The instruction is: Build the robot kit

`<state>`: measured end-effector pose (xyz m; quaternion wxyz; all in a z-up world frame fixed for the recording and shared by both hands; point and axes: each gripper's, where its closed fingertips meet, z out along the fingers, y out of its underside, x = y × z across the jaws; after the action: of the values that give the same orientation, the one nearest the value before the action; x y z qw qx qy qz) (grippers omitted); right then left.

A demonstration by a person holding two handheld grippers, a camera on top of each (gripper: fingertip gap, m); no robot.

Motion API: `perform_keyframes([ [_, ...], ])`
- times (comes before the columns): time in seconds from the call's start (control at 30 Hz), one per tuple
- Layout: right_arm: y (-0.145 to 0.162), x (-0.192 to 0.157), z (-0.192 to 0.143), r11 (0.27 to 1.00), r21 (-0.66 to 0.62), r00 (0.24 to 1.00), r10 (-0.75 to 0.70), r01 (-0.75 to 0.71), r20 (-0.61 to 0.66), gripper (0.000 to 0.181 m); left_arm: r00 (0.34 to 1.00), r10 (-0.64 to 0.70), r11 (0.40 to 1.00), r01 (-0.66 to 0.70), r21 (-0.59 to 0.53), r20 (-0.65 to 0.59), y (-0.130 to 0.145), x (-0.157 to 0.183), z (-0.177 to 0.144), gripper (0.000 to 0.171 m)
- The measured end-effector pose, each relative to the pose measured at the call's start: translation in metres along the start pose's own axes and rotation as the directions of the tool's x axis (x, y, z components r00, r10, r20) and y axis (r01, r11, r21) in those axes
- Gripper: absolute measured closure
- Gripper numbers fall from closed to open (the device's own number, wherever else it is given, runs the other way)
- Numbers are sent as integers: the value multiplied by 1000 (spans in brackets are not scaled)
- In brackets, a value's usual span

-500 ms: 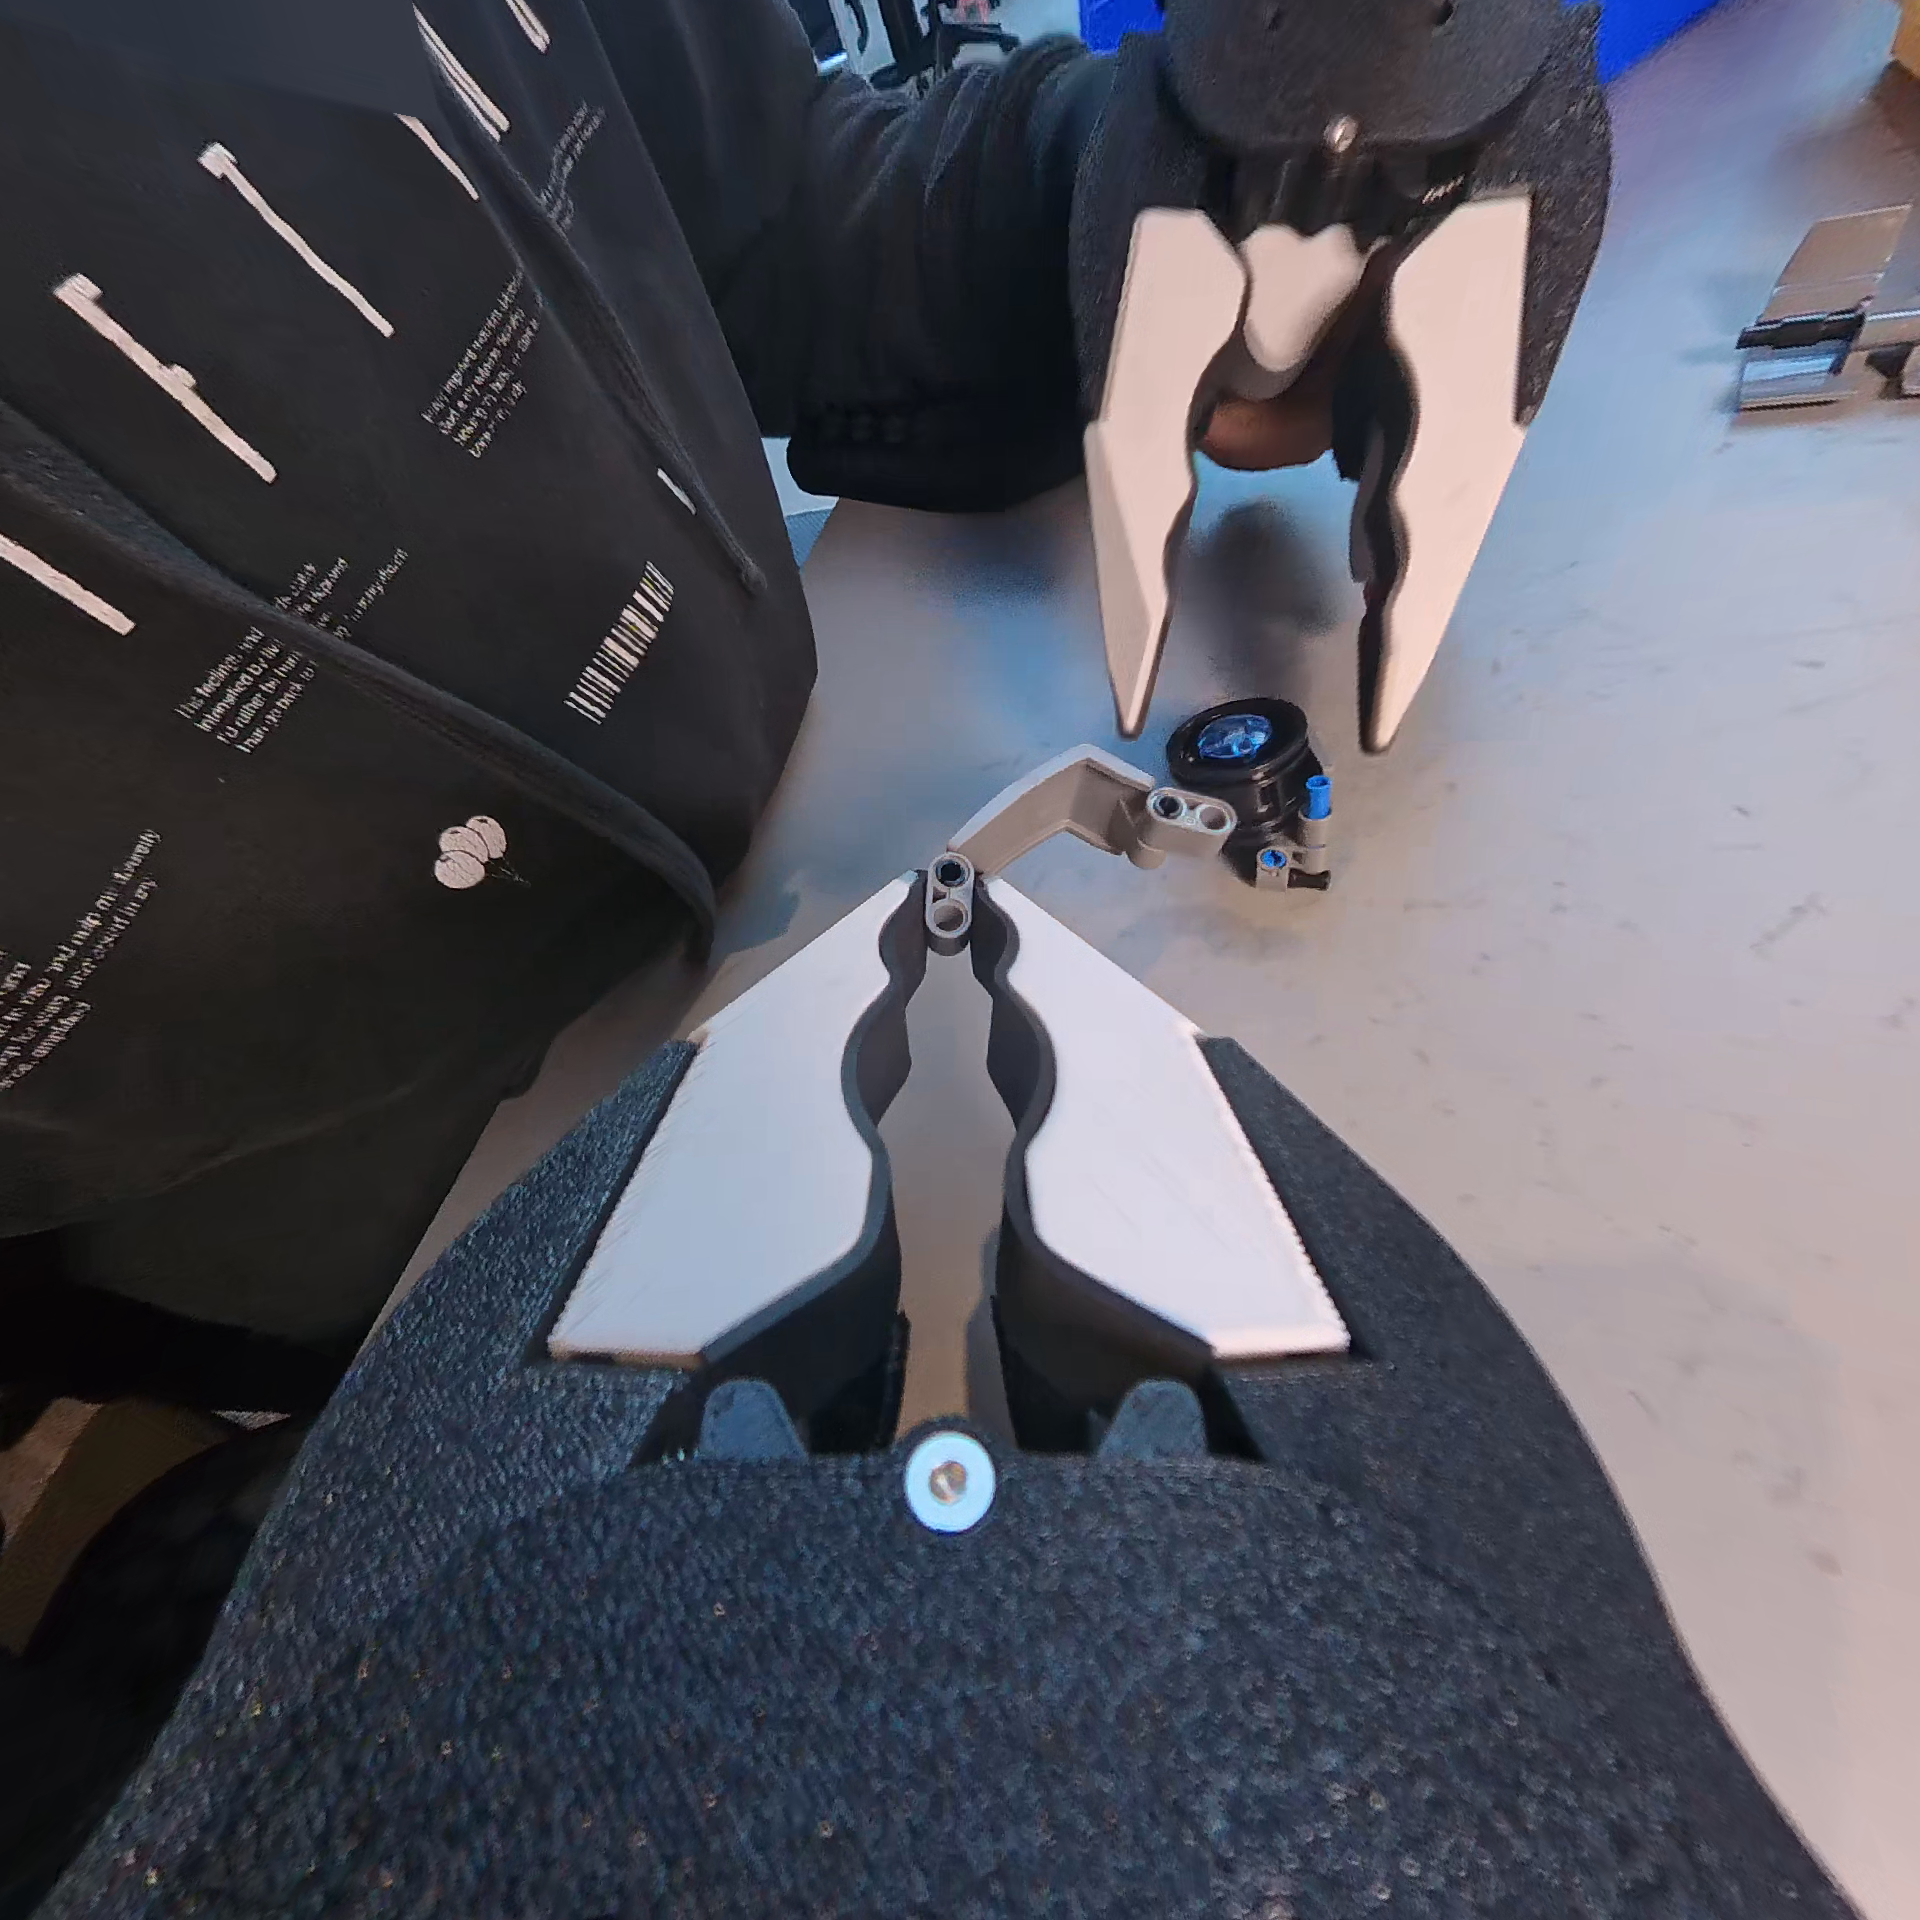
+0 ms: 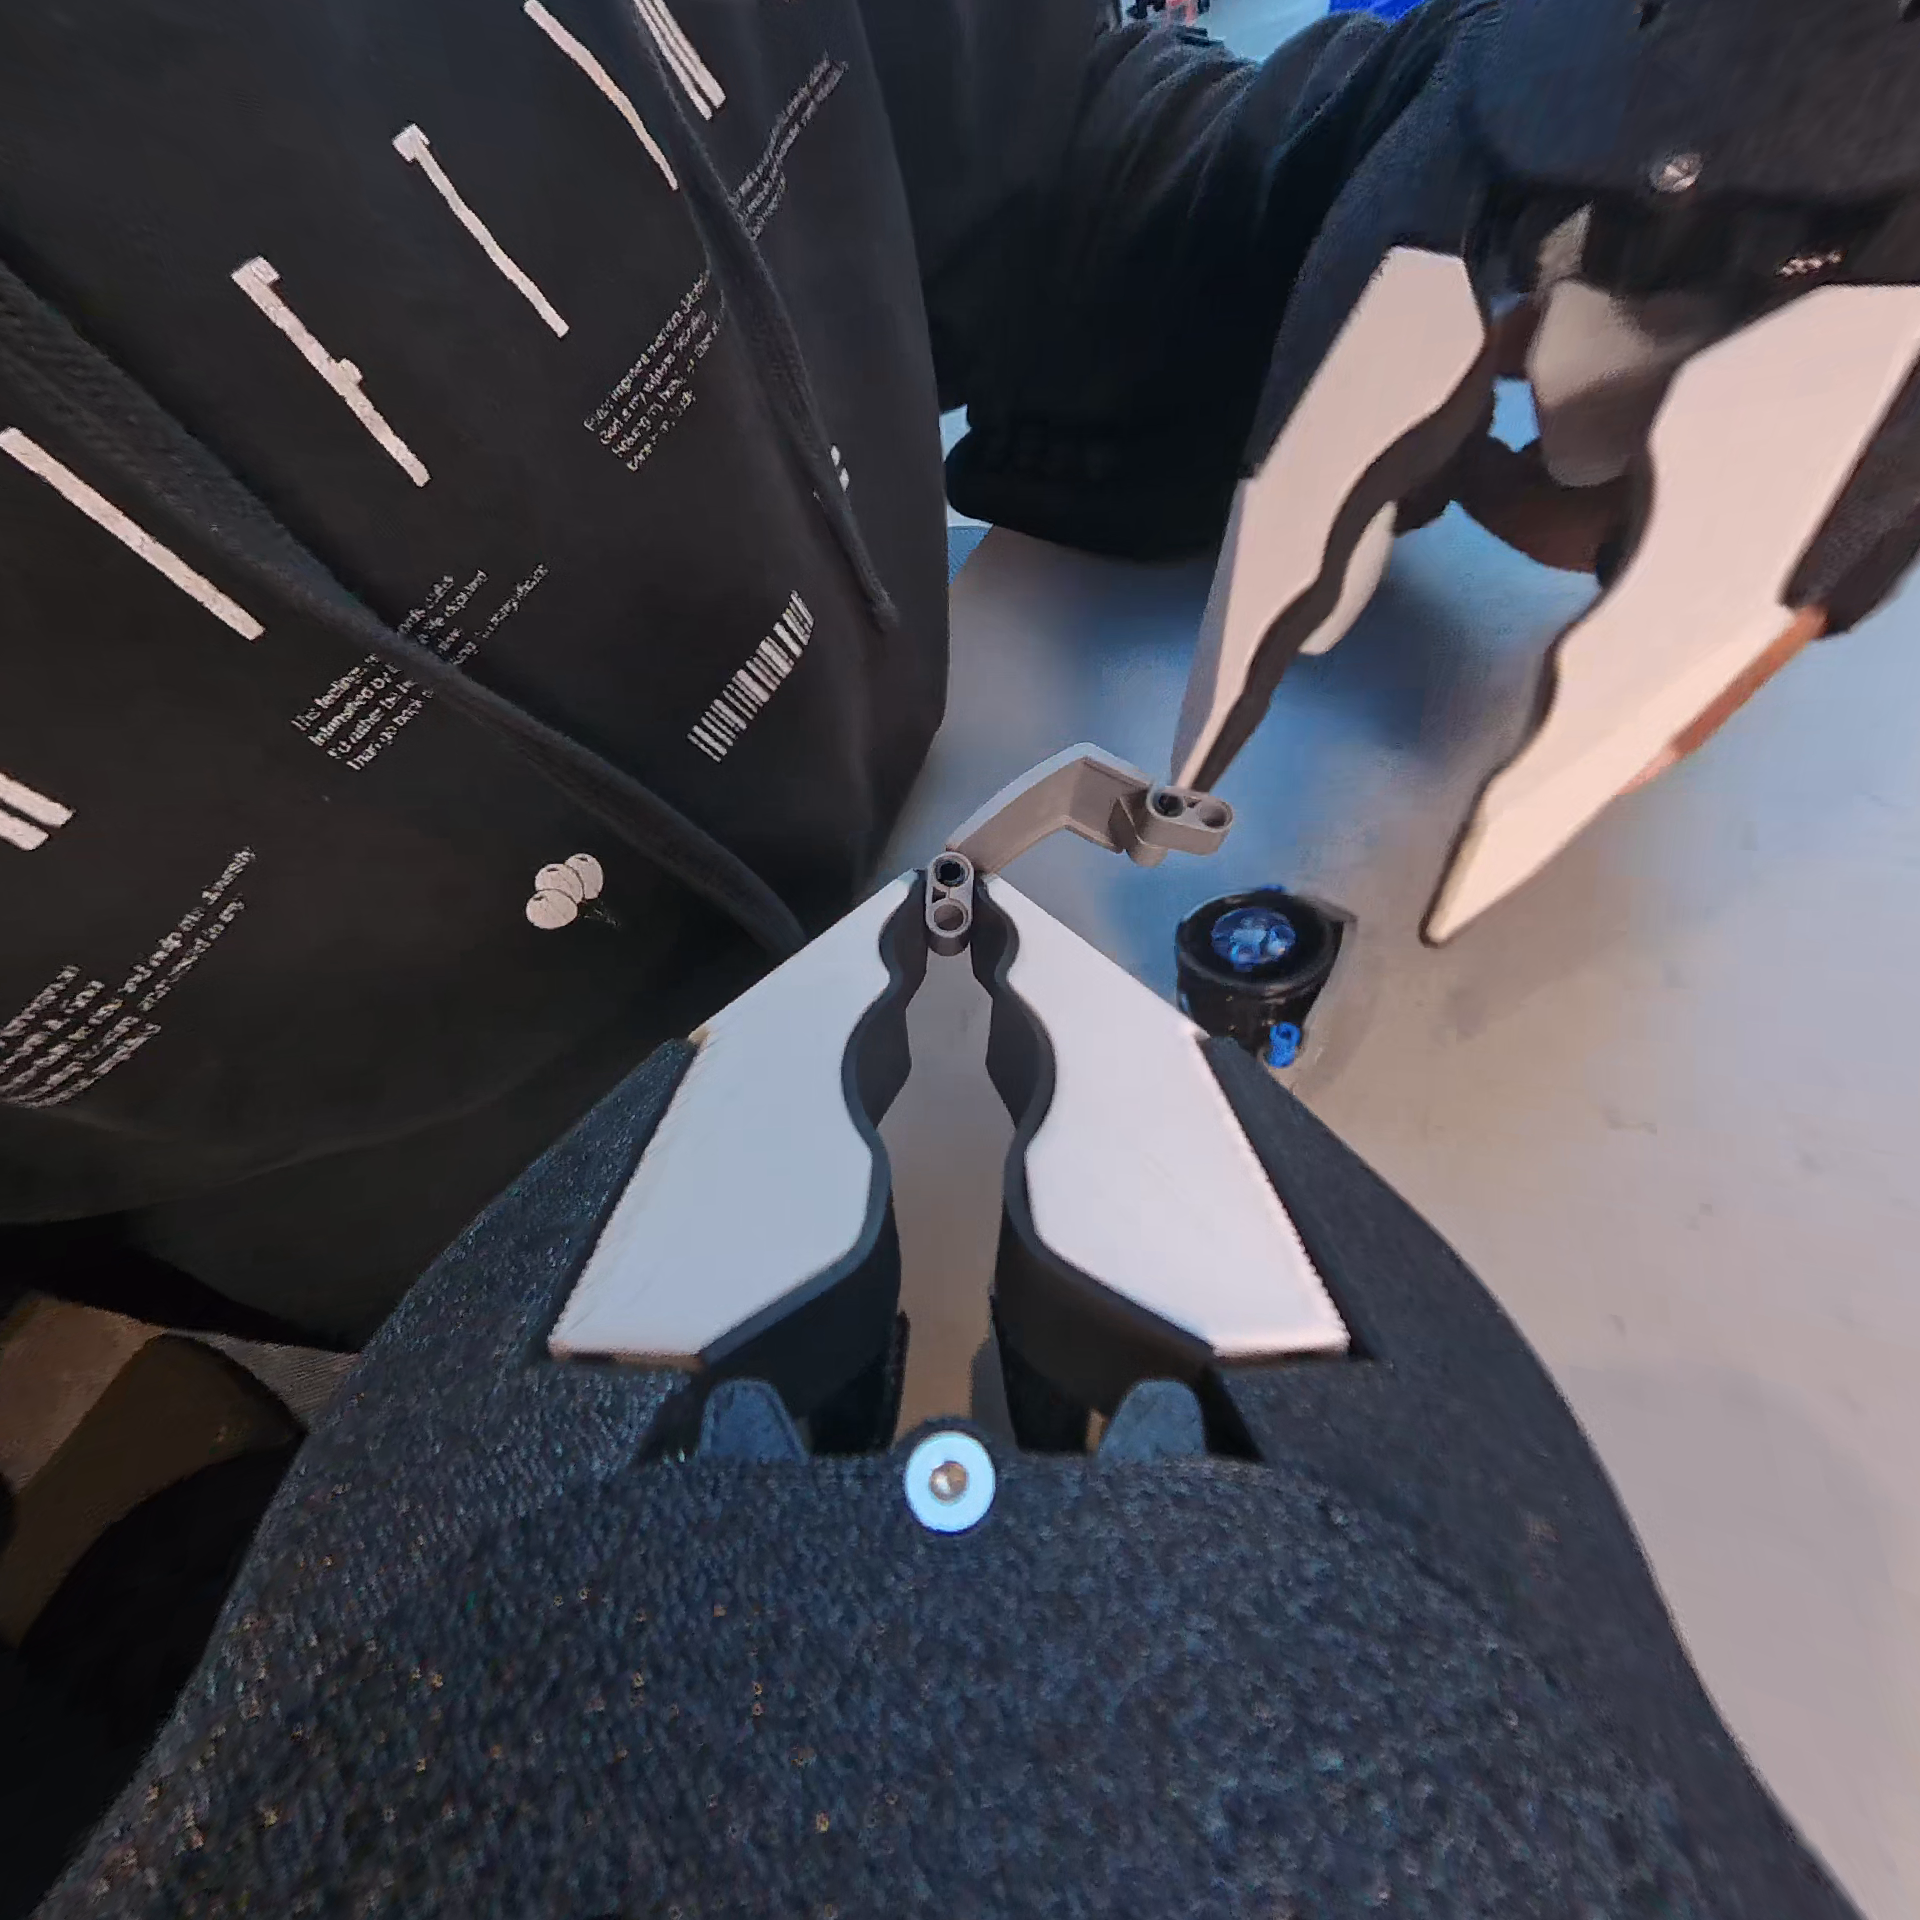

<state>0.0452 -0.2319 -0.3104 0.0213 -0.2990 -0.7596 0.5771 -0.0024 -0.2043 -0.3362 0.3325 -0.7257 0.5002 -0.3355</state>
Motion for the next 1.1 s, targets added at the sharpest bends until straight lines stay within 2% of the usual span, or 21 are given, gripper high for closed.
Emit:
perform_keyframes([
  [0.13,-12,4,6,997,-7,996,-76,75,-55,174,996,-86,981,91,174,-33,-23,30,-10,119],
  [0.23,-14,1,14,991,-56,991,-125,123,-46,174,992,-124,962,120,244,2,-31,37,-3,119],
  [0.33,-11,0,21,983,-111,988,-151,147,-24,174,995,-88,969,78,233,34,-29,41,1,136],
  [0.4,-9,8,18,983,-127,988,-143,134,-62,174,993,-68,978,48,201,94,-24,37,0,136],
  [0.53,-21,22,0,997,-21,974,-75,72,-213,162,969,-37,973,-21,230,244,-30,27,-9,139],
  [0.67,-33,35,-19,991,77,882,-64,113,-468,159,905,-12,966,-99,239,426,-35,15,-20,139],
  [0.73,-37,39,-30,980,118,795,-58,161,-604,158,885,-19,970,-96,222,464,-33,11,-21,140],
  [0.8,-37,37,-32,971,97,711,-91,220,-698,158,888,-38,971,-75,225,458,-31,9,-18,140],
  [0.97,-34,34,-25,963,10,624,-167,269,-763,158,915,-69,978,-16,207,398,-25,9,-6,140],
  [1.1,-28,36,-21,964,-35,637,-202,265,-744,161,915,-83,980,3,198,395,-22,10,-4,140],
])
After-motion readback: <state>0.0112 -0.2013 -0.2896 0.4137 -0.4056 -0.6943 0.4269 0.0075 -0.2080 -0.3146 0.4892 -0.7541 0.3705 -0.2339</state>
